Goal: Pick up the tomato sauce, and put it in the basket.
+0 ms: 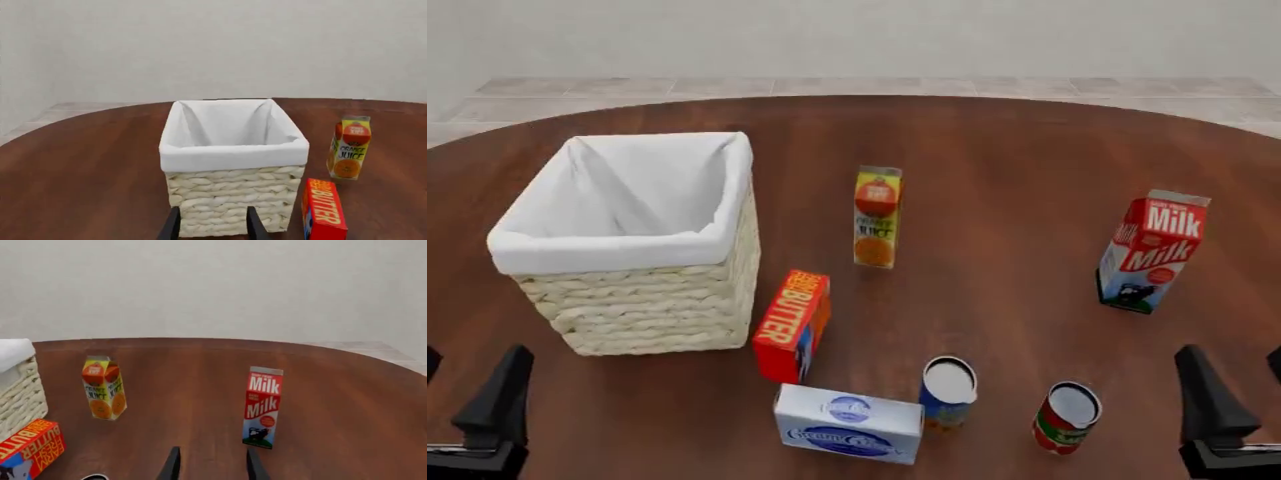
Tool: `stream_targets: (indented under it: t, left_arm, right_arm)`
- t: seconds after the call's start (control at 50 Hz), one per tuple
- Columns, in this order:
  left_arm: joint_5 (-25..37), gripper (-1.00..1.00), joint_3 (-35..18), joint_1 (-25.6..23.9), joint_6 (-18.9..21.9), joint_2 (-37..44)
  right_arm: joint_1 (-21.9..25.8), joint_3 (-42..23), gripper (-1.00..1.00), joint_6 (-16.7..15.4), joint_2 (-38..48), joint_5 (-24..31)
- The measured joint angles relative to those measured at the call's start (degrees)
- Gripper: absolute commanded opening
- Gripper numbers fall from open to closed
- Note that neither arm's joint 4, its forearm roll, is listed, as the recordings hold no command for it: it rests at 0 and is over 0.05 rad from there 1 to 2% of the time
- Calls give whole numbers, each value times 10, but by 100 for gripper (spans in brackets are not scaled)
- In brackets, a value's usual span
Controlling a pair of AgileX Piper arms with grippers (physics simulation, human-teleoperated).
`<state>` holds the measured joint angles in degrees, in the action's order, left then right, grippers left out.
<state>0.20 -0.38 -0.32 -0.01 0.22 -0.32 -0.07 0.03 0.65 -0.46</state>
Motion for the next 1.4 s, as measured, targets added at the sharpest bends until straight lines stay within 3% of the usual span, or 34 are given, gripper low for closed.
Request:
stream_targets:
  t: [0.86,1.1,1.4]
  left_arm:
    - [17,100,-10,-10,5,1]
    - [68,100,-77,-77,13,38]
    - [105,100,-167,-197,40,111]
  right_arm:
    - [3,1,100,2,-6,6]
    - [3,1,100,2,-6,6]
    - [3,1,100,2,-6,6]
